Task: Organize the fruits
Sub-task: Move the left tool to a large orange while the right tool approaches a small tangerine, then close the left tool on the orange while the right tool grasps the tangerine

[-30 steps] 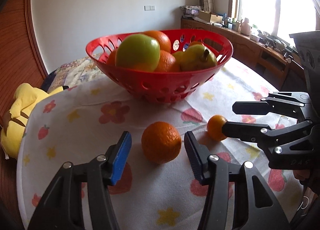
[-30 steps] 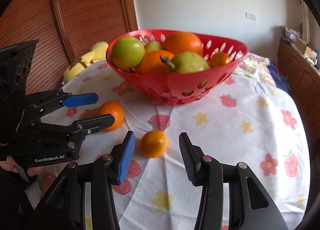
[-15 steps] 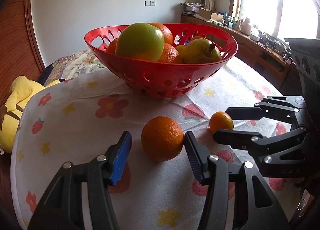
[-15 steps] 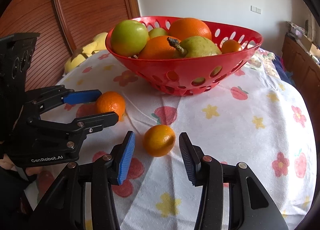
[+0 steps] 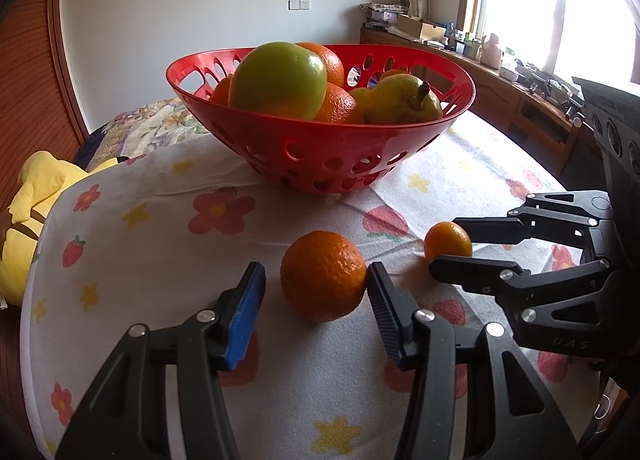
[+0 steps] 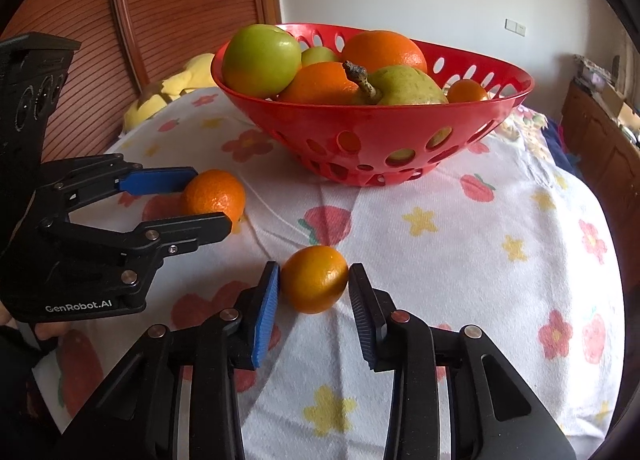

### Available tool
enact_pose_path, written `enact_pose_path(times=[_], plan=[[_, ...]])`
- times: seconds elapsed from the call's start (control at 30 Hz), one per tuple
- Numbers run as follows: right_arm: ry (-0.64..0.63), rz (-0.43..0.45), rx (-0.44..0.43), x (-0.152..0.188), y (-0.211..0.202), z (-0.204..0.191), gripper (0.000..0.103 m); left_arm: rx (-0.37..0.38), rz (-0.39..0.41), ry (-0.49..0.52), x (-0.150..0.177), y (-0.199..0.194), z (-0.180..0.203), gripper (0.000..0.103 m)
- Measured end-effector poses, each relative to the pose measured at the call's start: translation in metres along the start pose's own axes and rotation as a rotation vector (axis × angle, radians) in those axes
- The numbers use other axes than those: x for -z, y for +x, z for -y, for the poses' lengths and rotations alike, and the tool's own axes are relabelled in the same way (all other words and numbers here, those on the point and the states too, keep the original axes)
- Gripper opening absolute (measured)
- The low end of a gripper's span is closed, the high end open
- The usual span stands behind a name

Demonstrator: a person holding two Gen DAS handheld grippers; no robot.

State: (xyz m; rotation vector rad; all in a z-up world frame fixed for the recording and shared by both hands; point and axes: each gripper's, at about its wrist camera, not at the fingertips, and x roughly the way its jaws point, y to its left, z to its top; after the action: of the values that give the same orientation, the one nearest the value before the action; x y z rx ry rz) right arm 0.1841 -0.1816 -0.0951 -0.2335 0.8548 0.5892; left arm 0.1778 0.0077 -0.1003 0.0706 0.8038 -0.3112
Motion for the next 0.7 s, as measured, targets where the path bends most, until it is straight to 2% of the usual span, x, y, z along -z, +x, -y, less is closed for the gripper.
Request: enact_pose_path(times=[0.13,0.33,0.7], plan=[[0.008,0.015,-0.006,0.001,-0.007,0.002,0.034,0.008,-0.003,0.004,0.000,0.000,0.001,0.044],[0.012,0.050,-0.006,-0.002,-0.022,0.005,0.034,0.001,0.001,0.009,0.000,-0.001,0.005,0.040],[0.019,0.145,0.005,-0.017,-0.067,0.016,0.034,0.017,0.140,0.013,-0.023,-0.058,0.011,0.041]])
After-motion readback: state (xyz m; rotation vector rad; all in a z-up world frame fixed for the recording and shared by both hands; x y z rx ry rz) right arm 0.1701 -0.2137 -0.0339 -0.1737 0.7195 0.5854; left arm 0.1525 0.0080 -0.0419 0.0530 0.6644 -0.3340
